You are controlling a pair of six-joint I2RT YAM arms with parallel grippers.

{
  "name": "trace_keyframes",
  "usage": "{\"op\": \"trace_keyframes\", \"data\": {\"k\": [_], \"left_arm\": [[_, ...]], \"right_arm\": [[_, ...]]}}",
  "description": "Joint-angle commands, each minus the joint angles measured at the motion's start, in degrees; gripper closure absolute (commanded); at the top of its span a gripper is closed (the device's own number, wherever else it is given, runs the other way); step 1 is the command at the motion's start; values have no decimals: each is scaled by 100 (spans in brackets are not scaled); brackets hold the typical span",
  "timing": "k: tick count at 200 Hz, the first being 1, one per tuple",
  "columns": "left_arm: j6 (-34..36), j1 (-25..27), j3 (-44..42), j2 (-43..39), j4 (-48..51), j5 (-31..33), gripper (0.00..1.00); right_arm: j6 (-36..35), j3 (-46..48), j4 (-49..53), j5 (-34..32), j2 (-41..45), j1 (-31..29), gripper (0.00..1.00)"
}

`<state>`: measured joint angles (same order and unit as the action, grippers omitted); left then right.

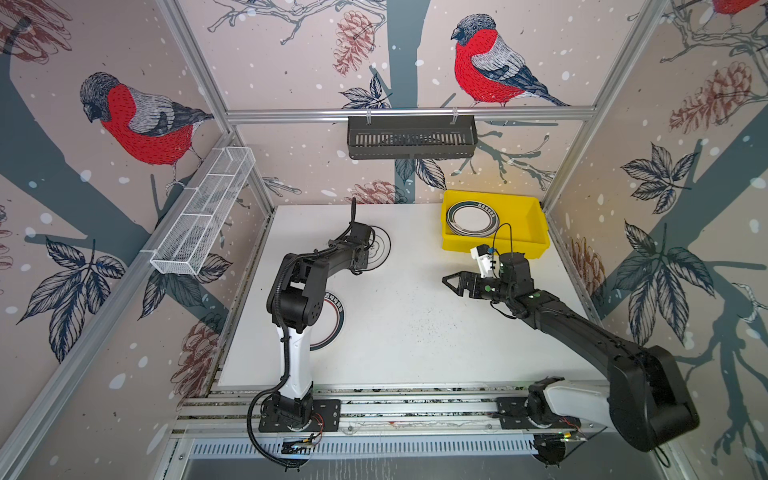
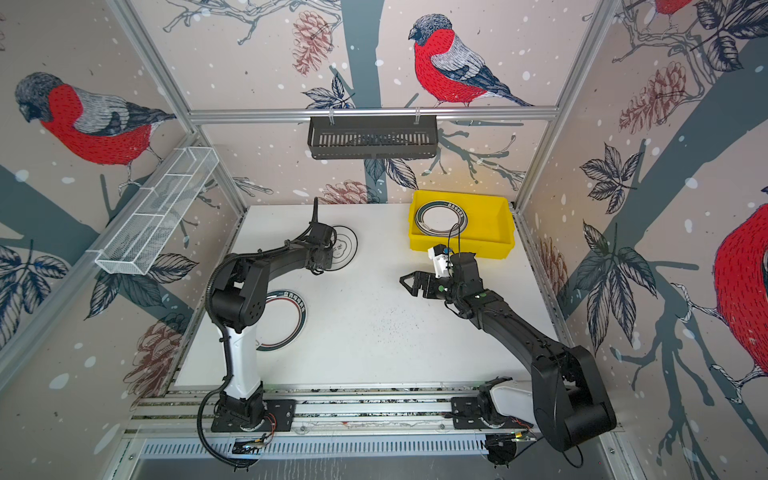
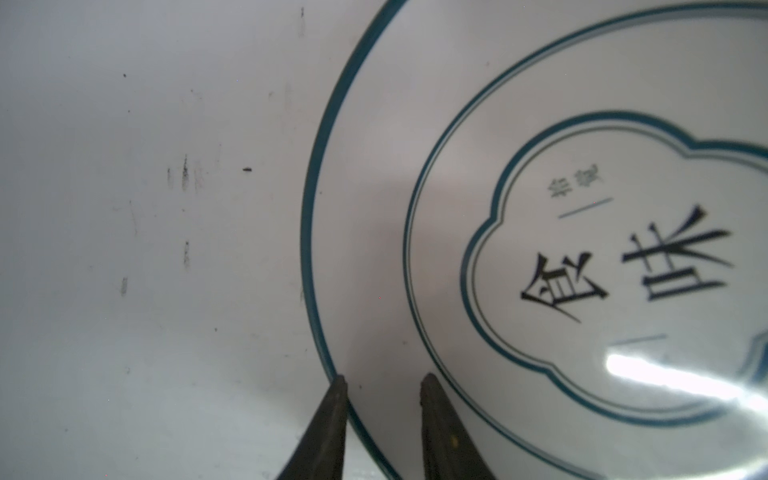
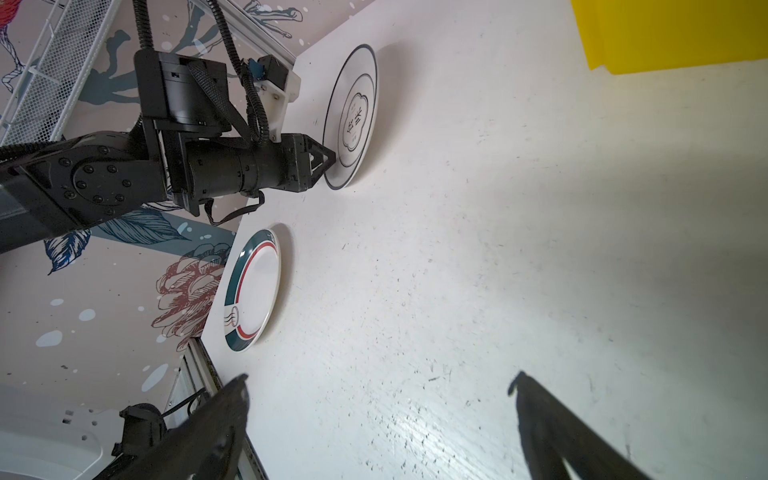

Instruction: Place the plates into the plastic bin on the countertop

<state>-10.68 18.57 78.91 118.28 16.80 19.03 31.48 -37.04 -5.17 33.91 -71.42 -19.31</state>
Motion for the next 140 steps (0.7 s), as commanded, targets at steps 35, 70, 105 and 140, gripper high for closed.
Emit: {"op": "trace_keyframes", "data": {"k": [35, 70, 105, 140], "left_arm": [[36, -41, 328, -175, 361, 99, 67], [-78, -232, 493, -127, 337, -154, 66], [-408, -732, 423, -283, 63, -1042, 62], [-491, -1258, 423, -270, -201, -2447, 60]], "right_arm": [[51, -67, -170, -167, -13, -29, 1], [52, -101, -122, -218, -13, -57, 1], [-15, -176, 39, -296, 14, -60, 1], [-18, -181, 77, -322, 31, -63, 1]]}}
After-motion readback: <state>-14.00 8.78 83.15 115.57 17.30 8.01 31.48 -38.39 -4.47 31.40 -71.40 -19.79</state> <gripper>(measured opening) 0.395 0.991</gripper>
